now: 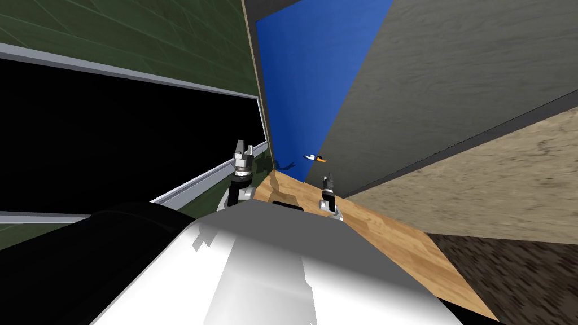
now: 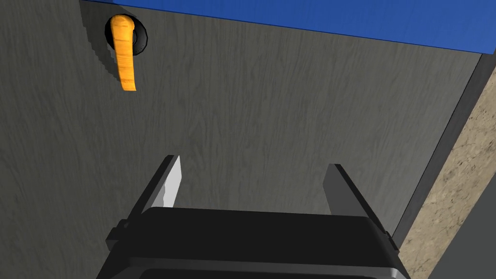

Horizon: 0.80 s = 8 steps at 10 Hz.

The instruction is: Pull the door open

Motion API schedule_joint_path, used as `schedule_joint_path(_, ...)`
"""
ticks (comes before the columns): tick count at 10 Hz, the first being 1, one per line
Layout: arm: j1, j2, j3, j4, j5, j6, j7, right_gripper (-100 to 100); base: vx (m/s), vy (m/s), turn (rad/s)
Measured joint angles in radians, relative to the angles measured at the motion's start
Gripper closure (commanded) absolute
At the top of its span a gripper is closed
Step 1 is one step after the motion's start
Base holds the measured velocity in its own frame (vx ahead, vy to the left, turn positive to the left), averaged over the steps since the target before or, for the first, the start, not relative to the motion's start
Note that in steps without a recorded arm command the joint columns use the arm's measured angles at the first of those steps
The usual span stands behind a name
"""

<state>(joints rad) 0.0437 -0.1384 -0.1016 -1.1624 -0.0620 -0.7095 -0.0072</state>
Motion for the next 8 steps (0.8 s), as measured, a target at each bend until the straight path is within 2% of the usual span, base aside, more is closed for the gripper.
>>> schedule_joint_path(4,-0.038,-0.01,-0.016,0.113,-0.015,-0.023,-0.008,-100,0.102,-0.002,0.011)
schedule_joint_path(7,-0.055,-0.012,-0.024,0.165,-0.022,-0.031,-0.01,-100,0.068,0.002,0.006)
schedule_joint_path(8,-0.07,-0.011,-0.028,0.196,-0.026,-0.036,-0.009,-100,0.083,-0.008,0.012)
